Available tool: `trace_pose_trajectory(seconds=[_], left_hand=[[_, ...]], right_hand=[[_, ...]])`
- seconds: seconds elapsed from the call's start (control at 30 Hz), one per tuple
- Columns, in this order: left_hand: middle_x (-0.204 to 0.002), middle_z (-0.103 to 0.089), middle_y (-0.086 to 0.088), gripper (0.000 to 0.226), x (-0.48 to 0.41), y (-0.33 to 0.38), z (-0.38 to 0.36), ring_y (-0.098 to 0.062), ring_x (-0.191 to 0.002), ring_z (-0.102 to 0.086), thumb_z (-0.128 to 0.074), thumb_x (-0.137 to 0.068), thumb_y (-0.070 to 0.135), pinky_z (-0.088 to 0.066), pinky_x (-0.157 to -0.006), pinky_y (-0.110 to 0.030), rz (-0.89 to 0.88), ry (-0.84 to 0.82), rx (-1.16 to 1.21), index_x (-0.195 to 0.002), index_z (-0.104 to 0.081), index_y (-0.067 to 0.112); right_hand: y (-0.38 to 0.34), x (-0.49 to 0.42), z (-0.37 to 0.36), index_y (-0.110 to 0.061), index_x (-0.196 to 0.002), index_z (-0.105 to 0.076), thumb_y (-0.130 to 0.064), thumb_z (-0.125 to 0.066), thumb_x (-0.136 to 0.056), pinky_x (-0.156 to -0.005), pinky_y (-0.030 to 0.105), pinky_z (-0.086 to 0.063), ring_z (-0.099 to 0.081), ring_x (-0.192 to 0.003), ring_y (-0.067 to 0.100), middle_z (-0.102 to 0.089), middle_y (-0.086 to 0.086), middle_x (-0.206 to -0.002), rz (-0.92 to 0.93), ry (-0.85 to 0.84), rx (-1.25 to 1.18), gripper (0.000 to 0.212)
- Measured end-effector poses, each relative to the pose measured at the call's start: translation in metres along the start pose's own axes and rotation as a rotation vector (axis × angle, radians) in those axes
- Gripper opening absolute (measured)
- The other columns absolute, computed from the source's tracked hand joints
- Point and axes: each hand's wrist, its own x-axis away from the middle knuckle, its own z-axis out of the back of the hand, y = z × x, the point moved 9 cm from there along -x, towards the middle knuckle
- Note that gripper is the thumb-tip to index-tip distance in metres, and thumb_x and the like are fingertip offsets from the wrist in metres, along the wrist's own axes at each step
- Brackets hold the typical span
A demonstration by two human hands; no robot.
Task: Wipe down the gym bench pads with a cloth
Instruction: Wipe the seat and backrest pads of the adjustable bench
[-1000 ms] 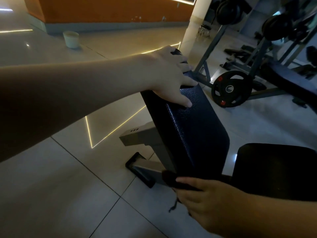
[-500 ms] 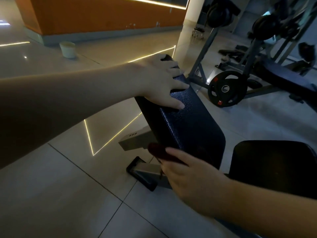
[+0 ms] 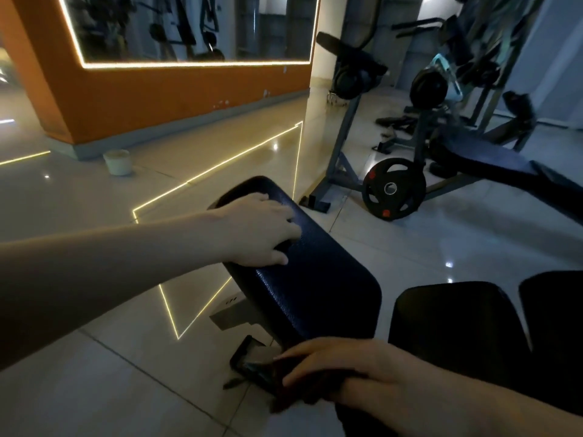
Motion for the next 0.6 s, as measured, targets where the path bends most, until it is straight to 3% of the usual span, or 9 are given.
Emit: trace_pose_trajectory(seconds=[0.07,0.17,0.23,0.27,0.33,0.4,0.47,0.53,0.6], left_hand=[[-0.132,-0.050,0.004,0.047,0.007,0.013,0.009,-0.016,-0.125,-0.046,-0.045,-0.094,0.056,-0.029,-0.111,-0.042,-0.056,0.001,0.003,-0.132,-0.046,0.029],[-0.114,-0.056,0.011,0.034,0.019,0.028,0.034,-0.007,-0.105,-0.055,-0.055,-0.091,0.049,-0.042,-0.096,-0.033,-0.123,-0.028,0.300,-0.122,-0.051,0.035],[-0.090,-0.057,0.017,0.020,0.028,0.031,0.055,0.004,-0.082,-0.056,-0.066,-0.088,0.032,-0.044,-0.074,-0.017,-0.179,-0.046,0.697,-0.099,-0.052,0.042],[-0.082,-0.057,0.016,0.027,0.033,0.033,0.066,0.004,-0.075,-0.057,-0.068,-0.087,0.022,-0.043,-0.067,-0.013,-0.219,-0.080,0.887,-0.092,-0.052,0.042],[-0.093,-0.067,0.011,0.039,0.043,0.036,0.087,0.000,-0.087,-0.064,-0.069,-0.084,0.005,-0.050,-0.074,-0.016,-0.271,-0.169,1.226,-0.101,-0.056,0.037],[-0.119,-0.066,0.002,0.052,0.048,0.037,0.108,-0.012,-0.111,-0.063,-0.072,-0.080,0.005,-0.052,-0.091,-0.026,-0.286,-0.193,1.503,-0.124,-0.052,0.025],[-0.116,-0.068,-0.001,0.060,0.046,0.034,0.128,-0.016,-0.109,-0.065,-0.082,-0.072,0.024,-0.054,-0.087,-0.026,-0.241,-0.120,1.628,-0.124,-0.052,0.020],[-0.104,-0.071,-0.002,0.057,0.042,0.029,0.143,-0.016,-0.095,-0.069,-0.079,-0.066,0.035,-0.056,-0.081,-0.027,-0.153,-0.018,1.680,-0.115,-0.055,0.018],[-0.100,-0.069,-0.005,0.045,0.038,0.025,0.157,-0.013,-0.079,-0.066,-0.072,-0.071,0.031,-0.054,-0.071,-0.024,-0.052,0.055,1.765,-0.111,-0.059,0.014]], right_hand=[[-0.039,-0.003,0.010,-0.030,-0.121,-0.066,-0.007,-0.045,-0.096,-0.108,0.035,-0.041,-0.054,-0.123,0.010,-0.060,-0.012,-0.129,-0.121,-0.214,-0.482,0.040],[-0.056,0.006,0.056,-0.034,-0.106,-0.071,-0.017,-0.052,-0.081,-0.085,0.028,-0.054,-0.066,-0.103,0.015,-0.070,-0.003,-0.109,-0.230,0.002,-0.792,0.036],[-0.032,0.010,0.079,-0.023,-0.102,-0.072,-0.019,-0.067,-0.073,-0.066,0.017,-0.054,-0.071,-0.083,0.011,-0.071,0.006,-0.100,-0.344,0.147,-0.828,0.029],[-0.023,0.010,0.098,-0.012,-0.100,-0.067,-0.011,-0.071,-0.073,-0.058,0.013,-0.051,-0.070,-0.071,0.007,-0.068,0.016,-0.099,-0.386,0.264,-0.827,0.027],[-0.024,0.016,0.127,-0.005,-0.088,-0.055,0.008,-0.051,-0.085,-0.041,0.011,-0.045,-0.062,-0.045,0.000,-0.060,0.024,-0.096,-0.386,0.379,-0.803,0.014],[-0.041,0.020,0.146,-0.011,-0.087,-0.052,0.006,-0.036,-0.095,-0.031,0.014,-0.039,-0.058,-0.036,0.001,-0.060,0.013,-0.081,-0.347,0.452,-0.938,0.025],[-0.050,0.028,0.169,-0.014,-0.096,-0.059,-0.002,-0.036,-0.098,-0.034,0.017,-0.044,-0.066,-0.047,0.005,-0.069,0.011,-0.070,-0.344,0.578,-1.016,0.027],[-0.078,0.029,0.179,-0.016,-0.108,-0.066,-0.011,-0.042,-0.094,-0.055,0.029,-0.055,-0.073,-0.072,0.018,-0.075,0.012,-0.086,-0.294,0.590,-1.202,0.028],[-0.094,0.035,0.188,-0.016,-0.109,-0.068,-0.017,-0.050,-0.084,-0.069,0.040,-0.050,-0.073,-0.080,0.028,-0.074,0.015,-0.096,-0.246,0.585,-1.208,0.031]])
